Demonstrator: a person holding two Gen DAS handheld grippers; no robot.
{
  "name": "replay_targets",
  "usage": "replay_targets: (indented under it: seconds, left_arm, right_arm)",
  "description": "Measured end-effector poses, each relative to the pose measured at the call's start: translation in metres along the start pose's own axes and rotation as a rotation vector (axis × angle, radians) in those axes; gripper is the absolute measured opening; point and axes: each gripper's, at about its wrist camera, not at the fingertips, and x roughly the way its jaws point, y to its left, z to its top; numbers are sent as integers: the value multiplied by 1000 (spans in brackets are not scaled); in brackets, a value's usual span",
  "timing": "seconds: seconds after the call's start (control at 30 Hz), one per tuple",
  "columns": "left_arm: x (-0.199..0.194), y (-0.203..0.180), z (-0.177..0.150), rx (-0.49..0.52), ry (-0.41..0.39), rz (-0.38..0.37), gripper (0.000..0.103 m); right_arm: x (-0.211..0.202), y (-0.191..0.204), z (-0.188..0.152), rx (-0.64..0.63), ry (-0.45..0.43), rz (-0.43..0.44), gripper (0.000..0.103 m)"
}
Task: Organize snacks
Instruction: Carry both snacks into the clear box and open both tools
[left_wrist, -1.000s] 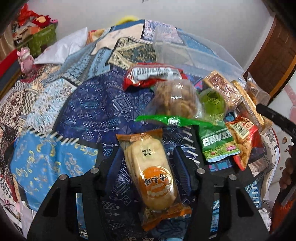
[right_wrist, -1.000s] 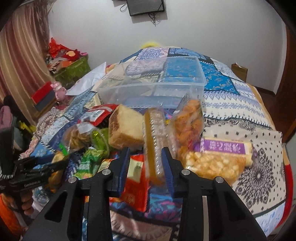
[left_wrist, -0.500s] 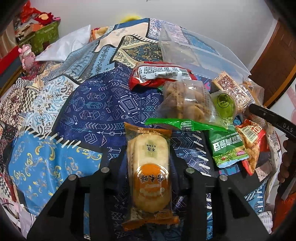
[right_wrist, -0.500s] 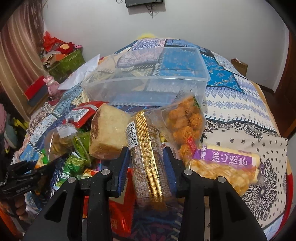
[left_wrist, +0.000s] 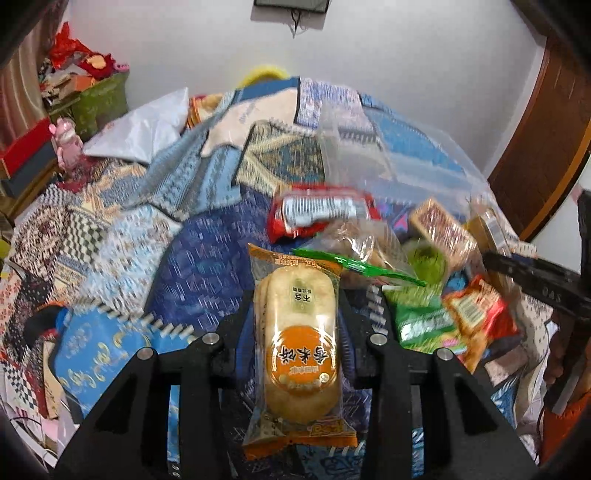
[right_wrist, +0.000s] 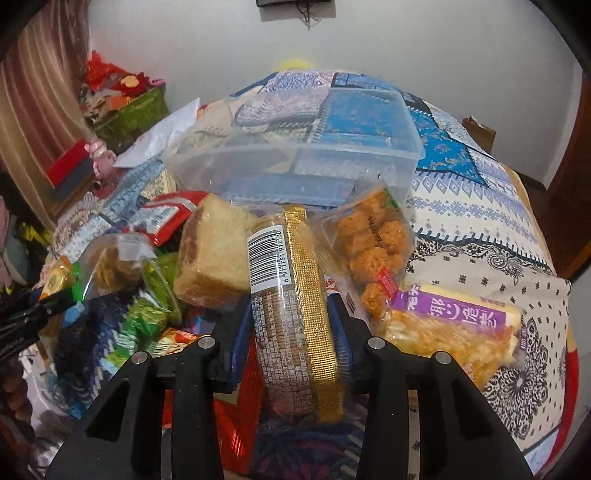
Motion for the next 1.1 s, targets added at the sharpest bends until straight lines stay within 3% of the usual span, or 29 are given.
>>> replay_targets:
  seconds: [0.23, 0.53, 1.1]
  left_arm:
    - [-29, -13, 30, 41, -119, -4, 39]
    - [-37, -38, 73, 80, -211, -42, 39]
    - [10, -81, 167, 125, -249, -76, 39]
  right_arm:
    - [-30, 3, 13, 21, -82, 31, 35]
    - [-56, -6, 45, 40, -191, 31, 34]
    - [-49, -28, 121, 33, -289, 5, 34]
